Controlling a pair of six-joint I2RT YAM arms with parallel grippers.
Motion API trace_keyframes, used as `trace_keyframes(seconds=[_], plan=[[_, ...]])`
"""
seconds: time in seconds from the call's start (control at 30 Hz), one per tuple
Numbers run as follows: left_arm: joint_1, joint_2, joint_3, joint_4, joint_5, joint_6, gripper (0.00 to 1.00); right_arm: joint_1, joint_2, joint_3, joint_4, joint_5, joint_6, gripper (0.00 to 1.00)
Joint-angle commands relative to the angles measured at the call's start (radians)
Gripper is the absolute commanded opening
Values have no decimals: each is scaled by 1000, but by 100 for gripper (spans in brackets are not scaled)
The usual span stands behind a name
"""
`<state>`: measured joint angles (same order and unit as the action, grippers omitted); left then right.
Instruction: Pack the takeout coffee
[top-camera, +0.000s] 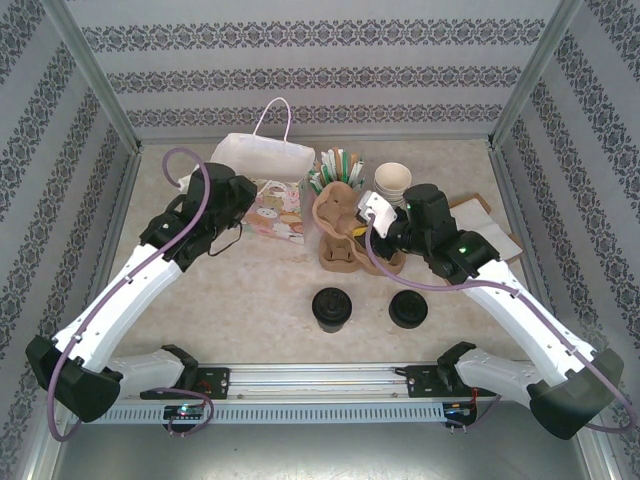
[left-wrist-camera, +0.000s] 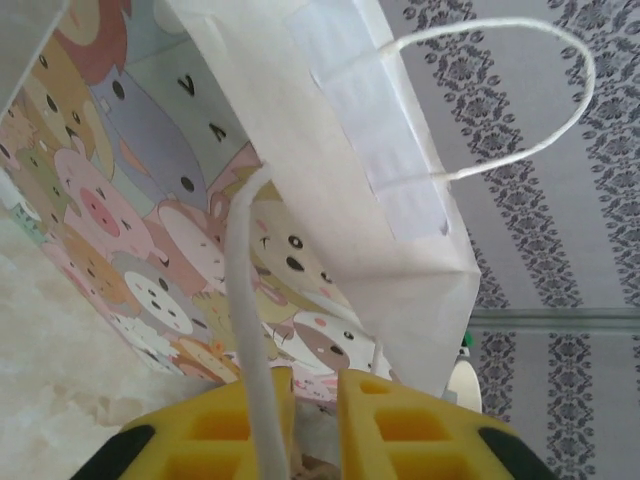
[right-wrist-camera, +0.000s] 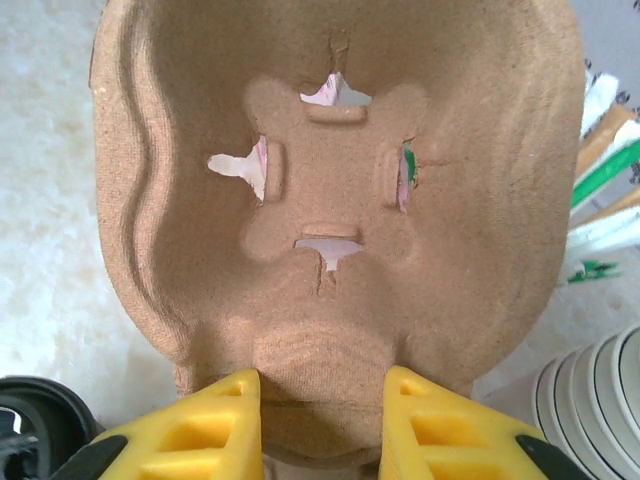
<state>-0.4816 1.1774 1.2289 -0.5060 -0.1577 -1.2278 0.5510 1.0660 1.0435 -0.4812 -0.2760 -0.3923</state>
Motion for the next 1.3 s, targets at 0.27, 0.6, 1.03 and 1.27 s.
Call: trace_keyframes(seconds=[0.27,0.6,1.03,1.27], plan=[[199,-82,-63,32,359,184,0,145,9,137,1,102,163,27],[339,-93,-37,-31,695,328,0,211,85,280,19,205,348,24],[481,-150,12,-184,831,438,0,281,170,409,13,235,408,24],[485,-163,-20,-72,1005,378,0,313,180,475,-20,272,456,23]])
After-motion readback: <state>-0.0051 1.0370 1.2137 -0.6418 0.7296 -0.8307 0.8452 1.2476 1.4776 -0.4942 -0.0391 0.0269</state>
